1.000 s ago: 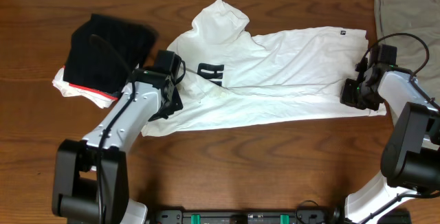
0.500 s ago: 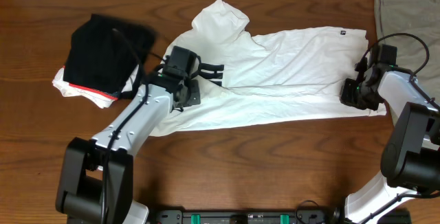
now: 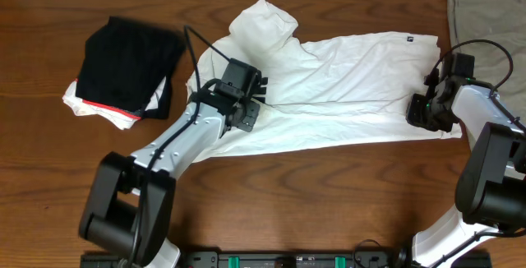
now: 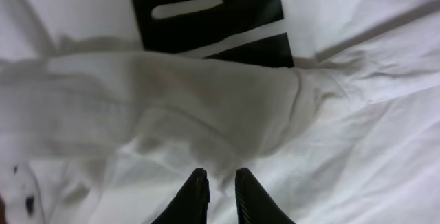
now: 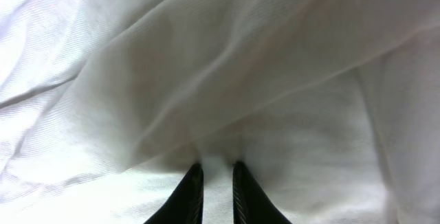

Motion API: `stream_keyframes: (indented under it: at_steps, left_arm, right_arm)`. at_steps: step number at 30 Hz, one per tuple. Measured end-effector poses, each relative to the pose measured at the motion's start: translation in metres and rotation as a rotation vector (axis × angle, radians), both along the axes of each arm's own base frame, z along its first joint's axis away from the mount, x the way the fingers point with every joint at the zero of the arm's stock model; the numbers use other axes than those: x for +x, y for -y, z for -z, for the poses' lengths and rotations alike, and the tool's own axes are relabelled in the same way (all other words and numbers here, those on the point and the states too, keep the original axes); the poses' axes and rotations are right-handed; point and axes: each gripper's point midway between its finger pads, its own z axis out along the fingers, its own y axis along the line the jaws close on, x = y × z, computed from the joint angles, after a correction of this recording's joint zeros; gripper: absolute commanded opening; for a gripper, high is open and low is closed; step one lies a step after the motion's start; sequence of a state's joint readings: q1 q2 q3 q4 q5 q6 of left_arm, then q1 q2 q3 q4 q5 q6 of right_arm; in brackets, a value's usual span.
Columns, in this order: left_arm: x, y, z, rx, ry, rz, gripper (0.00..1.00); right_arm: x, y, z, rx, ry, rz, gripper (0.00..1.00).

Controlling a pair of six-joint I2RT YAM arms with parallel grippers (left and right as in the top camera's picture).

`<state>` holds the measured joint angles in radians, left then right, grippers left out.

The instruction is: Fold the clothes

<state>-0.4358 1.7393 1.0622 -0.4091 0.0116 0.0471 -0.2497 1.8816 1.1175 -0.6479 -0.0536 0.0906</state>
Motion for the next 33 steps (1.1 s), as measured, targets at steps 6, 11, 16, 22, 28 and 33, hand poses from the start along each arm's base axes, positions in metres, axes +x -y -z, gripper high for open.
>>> stream_keyframes:
  at_steps: [6, 11, 16, 22, 28, 33]
  left_arm:
    - [-0.002, -0.001, 0.022, 0.048, -0.039, 0.072, 0.32]
    - [-0.002, 0.0, 0.032, 0.064, -0.046, 0.109, 0.35]
    - [0.001, 0.001, 0.035, 0.072, -0.038, 0.137, 0.44]
    - [0.001, 0.001, 0.035, 0.078, -0.034, 0.159, 0.53]
    - [0.001, 0.001, 0.035, 0.081, -0.034, 0.163, 0.4]
    - [0.0, 0.001, 0.035, 0.083, -0.037, 0.168, 0.23]
  right_arm:
    - [0.0, 0.0, 0.0, 0.002, 0.001, 0.0, 0.18]
    - [0.001, -0.001, 0.0, 0.006, 0.003, -0.001, 0.19]
    - [0.001, -0.002, 0.0, 0.009, 0.003, -0.001, 0.19]
    - [0.001, -0.002, 0.0, 0.009, 0.004, -0.001, 0.2]
    - [0.001, -0.002, 0.0, 0.013, 0.004, -0.002, 0.21]
    - [0.001, -0.002, 0.0, 0.013, 0.004, -0.002, 0.21]
